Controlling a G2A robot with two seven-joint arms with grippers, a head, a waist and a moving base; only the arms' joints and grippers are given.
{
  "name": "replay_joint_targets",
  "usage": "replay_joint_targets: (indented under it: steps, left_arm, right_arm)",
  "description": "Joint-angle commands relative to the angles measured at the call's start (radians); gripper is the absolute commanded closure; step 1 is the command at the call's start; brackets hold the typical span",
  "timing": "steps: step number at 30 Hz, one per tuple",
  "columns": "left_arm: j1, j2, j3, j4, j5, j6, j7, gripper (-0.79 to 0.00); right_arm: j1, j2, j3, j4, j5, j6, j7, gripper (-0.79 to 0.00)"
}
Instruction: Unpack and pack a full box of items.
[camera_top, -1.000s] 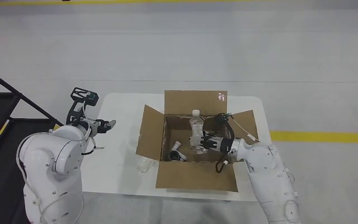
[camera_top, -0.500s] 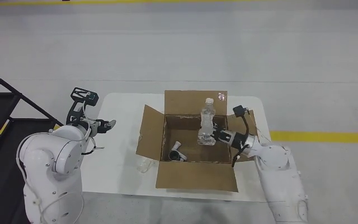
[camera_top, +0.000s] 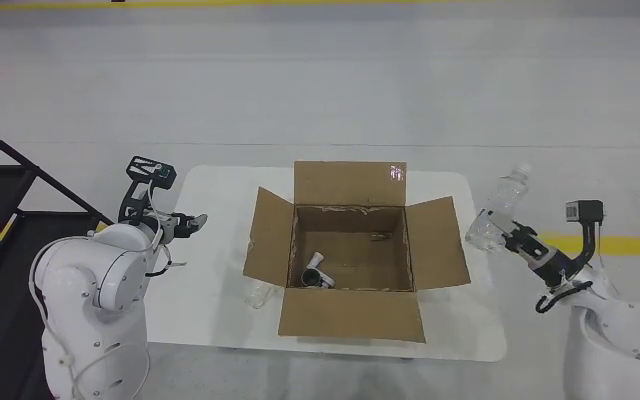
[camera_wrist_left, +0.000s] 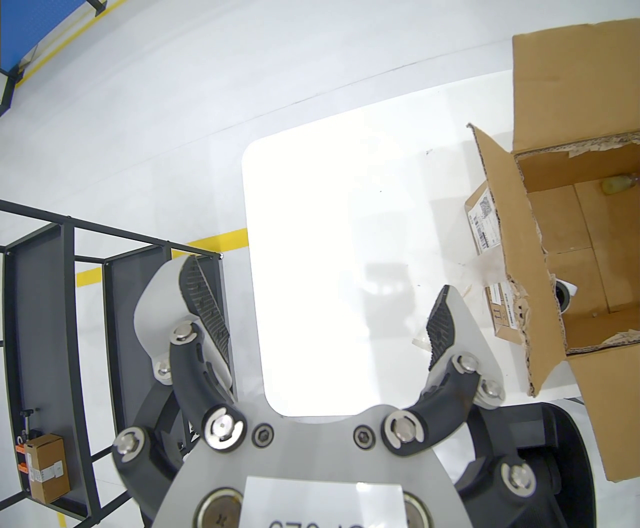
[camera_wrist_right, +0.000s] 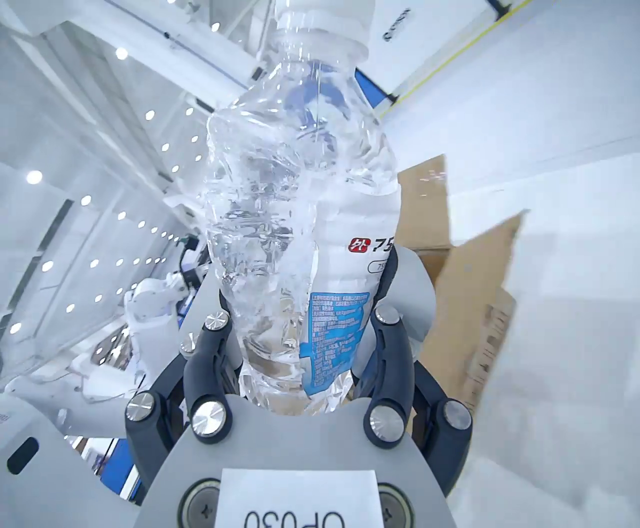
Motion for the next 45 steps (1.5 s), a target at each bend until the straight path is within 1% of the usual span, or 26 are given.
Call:
replay_joint_targets:
  steps: [1,4,6,7,13,15,16,17,20,23,27,31,34,38,43,45]
  left_arm:
    - [0.0,0.0,0.0,0.0,0.0,0.0,0.0,-0.785]
    - [0.0,0.0,0.0,0.0,0.0,0.0,0.0,-0.785]
    - [0.0,0.0,0.0,0.0,0.0,0.0,0.0,-0.785]
    - [0.0,0.0,0.0,0.0,0.0,0.0,0.0,-0.785]
    - [0.0,0.0,0.0,0.0,0.0,0.0,0.0,-0.785]
    - [0.0,0.0,0.0,0.0,0.0,0.0,0.0,-0.785]
    - [0.0,0.0,0.0,0.0,0.0,0.0,0.0,-0.785]
    - [0.0,0.0,0.0,0.0,0.0,0.0,0.0,-0.785]
    - [0.0,0.0,0.0,0.0,0.0,0.0,0.0,-0.785]
    - [0.0,0.0,0.0,0.0,0.0,0.0,0.0,-0.785]
    - [0.0,0.0,0.0,0.0,0.0,0.0,0.0,-0.785]
    - [0.0,0.0,0.0,0.0,0.0,0.0,0.0,-0.785]
    - [0.0,0.0,0.0,0.0,0.0,0.0,0.0,-0.785]
    - [0.0,0.0,0.0,0.0,0.0,0.0,0.0,-0.785]
    - [0.0,0.0,0.0,0.0,0.0,0.0,0.0,-0.785]
    - [0.0,0.0,0.0,0.0,0.0,0.0,0.0,-0.785]
  right_arm:
    - [-0.022,0.007,0.027,0.005,-0.032,0.013,-0.016,0.0]
    - [-0.048,0.017,0.044,0.021,-0.101,0.023,-0.035,0.0]
    - [-0.059,0.021,0.038,0.038,-0.139,0.035,-0.052,0.0]
    - [-0.066,0.024,0.033,0.046,-0.182,0.049,-0.057,0.0]
    - [-0.079,0.035,-0.04,0.046,-0.36,0.089,-0.094,0.0]
    - [-0.081,0.041,-0.061,0.034,-0.466,0.122,-0.105,0.0]
    - [-0.081,0.042,-0.075,0.028,-0.49,0.13,-0.111,0.0]
    - [-0.082,0.043,-0.09,0.027,-0.501,0.131,-0.105,0.0]
    - [-0.085,0.051,-0.125,0.006,-0.624,0.16,-0.098,0.0]
    - [-0.092,0.057,-0.161,-0.003,-0.711,0.172,-0.097,0.0]
    - [-0.103,0.062,-0.207,-0.013,-0.797,0.198,-0.091,0.0]
    - [-0.112,0.068,-0.256,-0.02,-0.943,0.245,-0.097,0.0]
    - [-0.11,0.069,-0.29,-0.012,-0.989,0.269,-0.099,0.0]
    - [-0.102,0.074,-0.35,-0.005,-1.135,0.305,-0.087,0.0]
    - [-0.087,0.072,-0.415,0.031,-1.199,0.349,-0.087,0.0]
    - [-0.077,0.071,-0.436,0.056,-1.196,0.355,-0.088,0.0]
